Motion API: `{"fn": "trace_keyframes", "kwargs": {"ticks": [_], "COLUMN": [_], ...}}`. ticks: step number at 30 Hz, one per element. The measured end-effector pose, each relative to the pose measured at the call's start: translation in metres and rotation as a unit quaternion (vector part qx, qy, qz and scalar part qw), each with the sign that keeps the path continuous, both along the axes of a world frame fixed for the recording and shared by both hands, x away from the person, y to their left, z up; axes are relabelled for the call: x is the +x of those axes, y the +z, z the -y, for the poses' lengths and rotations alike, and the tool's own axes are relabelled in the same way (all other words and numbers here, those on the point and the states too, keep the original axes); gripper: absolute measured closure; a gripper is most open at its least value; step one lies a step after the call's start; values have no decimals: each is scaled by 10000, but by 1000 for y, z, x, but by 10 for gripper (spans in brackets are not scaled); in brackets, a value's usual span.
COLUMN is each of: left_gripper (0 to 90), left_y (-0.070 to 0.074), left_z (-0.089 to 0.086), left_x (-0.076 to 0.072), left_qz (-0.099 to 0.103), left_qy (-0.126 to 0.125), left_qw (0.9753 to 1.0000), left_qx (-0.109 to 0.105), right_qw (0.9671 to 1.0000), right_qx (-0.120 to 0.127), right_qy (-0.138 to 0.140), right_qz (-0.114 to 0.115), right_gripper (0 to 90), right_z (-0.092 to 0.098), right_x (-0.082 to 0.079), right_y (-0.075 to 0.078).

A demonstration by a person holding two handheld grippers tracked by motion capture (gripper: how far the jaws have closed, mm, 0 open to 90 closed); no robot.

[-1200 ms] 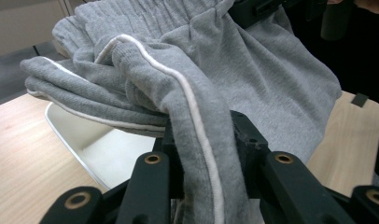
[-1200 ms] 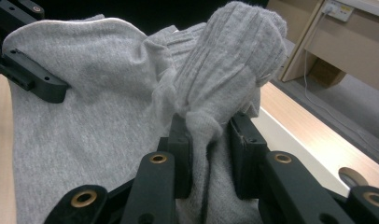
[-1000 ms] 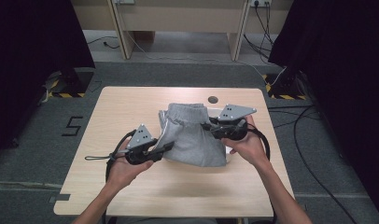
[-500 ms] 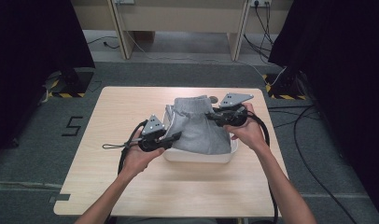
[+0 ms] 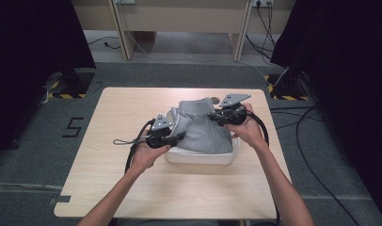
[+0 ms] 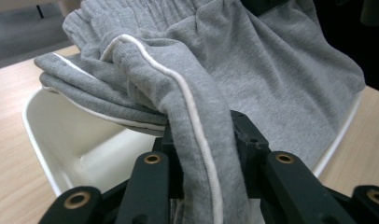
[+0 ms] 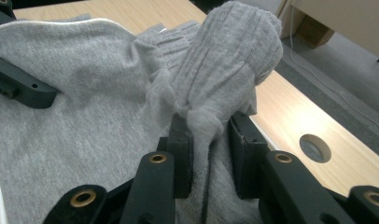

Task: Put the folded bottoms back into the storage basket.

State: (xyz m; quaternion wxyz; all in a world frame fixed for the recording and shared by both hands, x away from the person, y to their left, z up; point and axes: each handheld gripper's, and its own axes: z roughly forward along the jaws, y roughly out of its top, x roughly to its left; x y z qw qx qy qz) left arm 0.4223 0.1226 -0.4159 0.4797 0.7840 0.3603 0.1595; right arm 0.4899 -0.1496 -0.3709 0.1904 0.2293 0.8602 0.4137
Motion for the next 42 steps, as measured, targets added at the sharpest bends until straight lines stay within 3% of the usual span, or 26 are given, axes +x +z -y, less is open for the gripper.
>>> {"fn": "trace_keyframes", "kwargs": {"ticks": [13, 22, 33, 38, 42], "left_gripper": [691, 676, 630, 568, 511], "left_y": [-19, -27, -27, -30, -30], "left_z": [5, 6, 5, 7, 6], "left_x": [5, 11, 11, 11, 12], "left_qz": [-225, -520, -540, -568, -546], "left_qy": [-16, -65, 19, 53, 95], "left_qw": [9994, 9979, 9974, 9957, 9963], "left_qx": [276, 381, 480, 723, 661], "right_qw": [9996, 9989, 9975, 9966, 9945], "right_qx": [-66, -172, -275, -385, -514], "right_qy": [-45, -129, -241, -260, -424], "right_qz": [-271, -426, -601, -681, -813], "right_gripper": [730, 727, 714, 698, 612], "right_z": [1, 0, 0, -3, -5], "right_x": [9, 11, 17, 18, 20], "right_y": [-25, -38, -51, -56, -61]}}
